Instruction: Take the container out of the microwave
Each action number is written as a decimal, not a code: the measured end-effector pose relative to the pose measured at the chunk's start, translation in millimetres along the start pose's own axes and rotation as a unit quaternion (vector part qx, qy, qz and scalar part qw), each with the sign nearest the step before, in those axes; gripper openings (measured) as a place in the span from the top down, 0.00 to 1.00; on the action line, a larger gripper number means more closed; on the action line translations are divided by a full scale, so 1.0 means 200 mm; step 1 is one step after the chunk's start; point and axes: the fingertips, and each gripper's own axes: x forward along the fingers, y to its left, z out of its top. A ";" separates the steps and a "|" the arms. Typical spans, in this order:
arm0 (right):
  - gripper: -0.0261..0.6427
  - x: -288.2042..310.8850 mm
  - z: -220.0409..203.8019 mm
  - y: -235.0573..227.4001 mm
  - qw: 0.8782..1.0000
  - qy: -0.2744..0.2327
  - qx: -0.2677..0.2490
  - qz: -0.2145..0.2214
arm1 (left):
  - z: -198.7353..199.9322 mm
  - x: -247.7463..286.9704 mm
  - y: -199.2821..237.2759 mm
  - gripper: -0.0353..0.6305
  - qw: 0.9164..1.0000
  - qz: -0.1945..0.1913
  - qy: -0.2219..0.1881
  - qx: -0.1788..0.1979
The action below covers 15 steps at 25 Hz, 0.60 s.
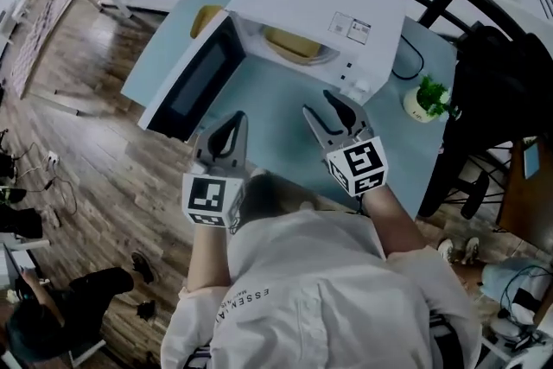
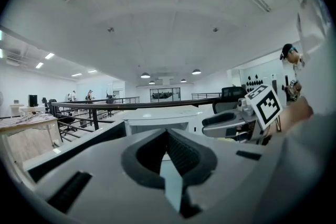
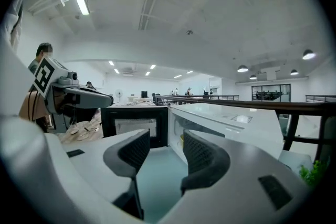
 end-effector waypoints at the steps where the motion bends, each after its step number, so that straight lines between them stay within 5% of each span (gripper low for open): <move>1: 0.67 0.04 0.00 -0.02 1.000 0.004 0.001 -0.008 | 0.01 0.04 0.03 0.94 1.000 -0.010 -0.001 0.003; 15: 0.67 0.58 -0.16 -0.20 0.986 0.133 -0.009 -0.098 | -0.07 0.50 0.41 0.94 0.989 -0.146 0.012 0.009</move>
